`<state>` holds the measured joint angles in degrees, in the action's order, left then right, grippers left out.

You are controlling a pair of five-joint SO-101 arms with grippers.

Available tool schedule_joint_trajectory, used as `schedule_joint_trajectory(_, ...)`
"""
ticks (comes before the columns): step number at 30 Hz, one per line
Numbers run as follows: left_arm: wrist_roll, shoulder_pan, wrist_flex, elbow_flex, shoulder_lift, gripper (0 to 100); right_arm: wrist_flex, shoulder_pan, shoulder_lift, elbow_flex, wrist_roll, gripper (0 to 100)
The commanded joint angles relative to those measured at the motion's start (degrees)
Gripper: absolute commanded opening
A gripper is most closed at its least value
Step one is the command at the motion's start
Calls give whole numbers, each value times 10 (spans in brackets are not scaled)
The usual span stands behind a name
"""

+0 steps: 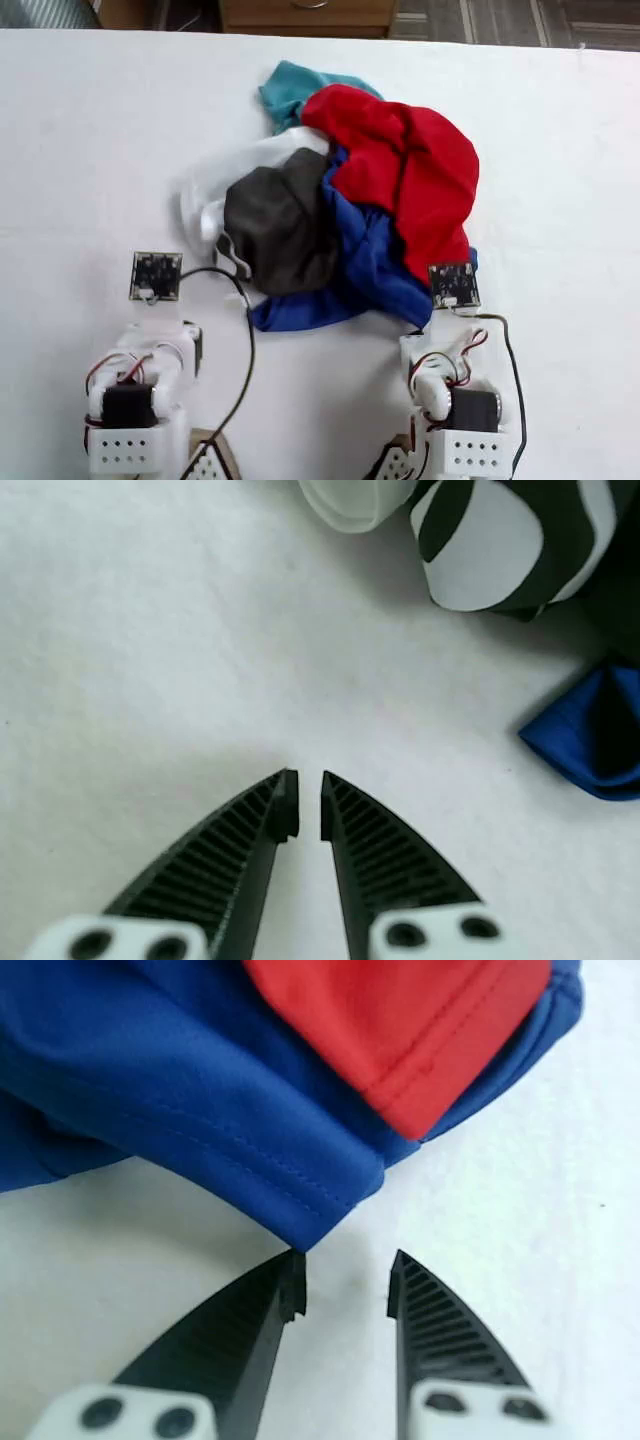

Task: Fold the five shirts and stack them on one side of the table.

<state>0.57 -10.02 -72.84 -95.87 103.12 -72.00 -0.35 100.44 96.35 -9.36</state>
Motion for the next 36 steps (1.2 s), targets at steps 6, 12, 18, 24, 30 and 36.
schedule_joint_trajectory(6,-4,-2,-3,-12,6,68,9,-1,-6,5,-3,142)
schedule_joint_trajectory(12,15,-8,22,-12,8,85,92,1,-6,8,-7,145)
schedule_joint_trajectory(18,280,-144,127,-9,9,293,311,4,-6,8,-16,145)
schedule_joint_trajectory(24,331,-236,248,0,8,282,403,15,-6,4,-138,145)
schedule_joint_trajectory(30,253,-280,278,96,5,215,305,103,-6,-146,-246,144)
schedule_joint_trajectory(36,212,-211,237,346,-45,233,233,119,-14,-399,-247,144)
